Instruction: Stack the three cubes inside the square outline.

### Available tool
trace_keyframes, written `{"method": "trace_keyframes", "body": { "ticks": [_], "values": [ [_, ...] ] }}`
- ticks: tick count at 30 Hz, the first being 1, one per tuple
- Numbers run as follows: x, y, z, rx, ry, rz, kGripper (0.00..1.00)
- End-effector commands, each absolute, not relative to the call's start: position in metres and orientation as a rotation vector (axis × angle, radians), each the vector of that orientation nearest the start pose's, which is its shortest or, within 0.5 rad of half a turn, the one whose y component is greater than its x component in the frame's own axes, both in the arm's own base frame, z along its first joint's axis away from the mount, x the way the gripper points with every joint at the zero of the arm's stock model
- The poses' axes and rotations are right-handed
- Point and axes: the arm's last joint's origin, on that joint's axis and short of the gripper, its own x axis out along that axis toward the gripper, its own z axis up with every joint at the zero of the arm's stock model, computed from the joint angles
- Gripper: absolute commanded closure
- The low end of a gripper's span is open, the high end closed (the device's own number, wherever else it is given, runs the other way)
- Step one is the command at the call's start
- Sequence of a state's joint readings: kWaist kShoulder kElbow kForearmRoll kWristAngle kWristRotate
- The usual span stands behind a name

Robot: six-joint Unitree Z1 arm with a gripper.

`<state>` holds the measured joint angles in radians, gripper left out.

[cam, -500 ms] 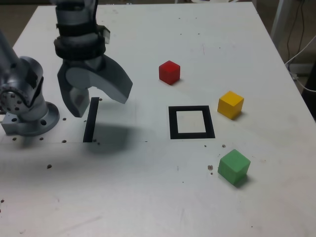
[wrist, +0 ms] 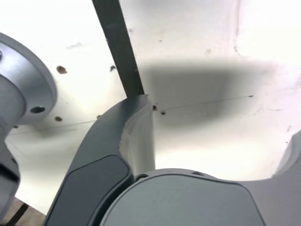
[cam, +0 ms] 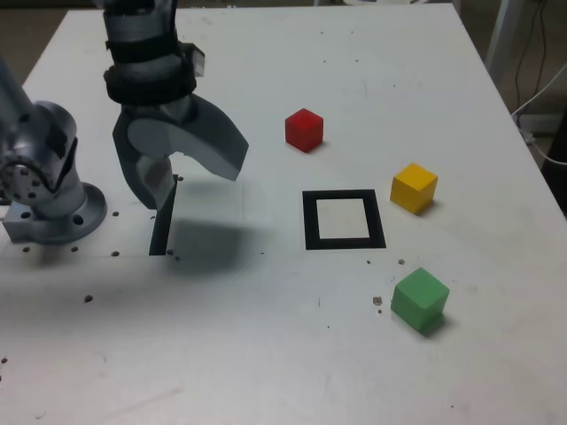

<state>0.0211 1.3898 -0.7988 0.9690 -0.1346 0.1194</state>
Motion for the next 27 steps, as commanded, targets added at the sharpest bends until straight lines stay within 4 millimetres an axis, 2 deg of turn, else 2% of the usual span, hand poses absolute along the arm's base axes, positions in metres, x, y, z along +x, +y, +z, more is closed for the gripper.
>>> {"method": "trace_keyframes", "body": {
  "ticks": [1,17,27],
  "values": [
    [0.151,-0.003,0.255,-0.024,1.546,-0.181,0.0],
    [0.156,-0.001,0.256,0.0,1.539,-0.153,0.0],
    [0.188,0.024,0.276,0.061,1.54,-0.055,0.0]
  ]
}}
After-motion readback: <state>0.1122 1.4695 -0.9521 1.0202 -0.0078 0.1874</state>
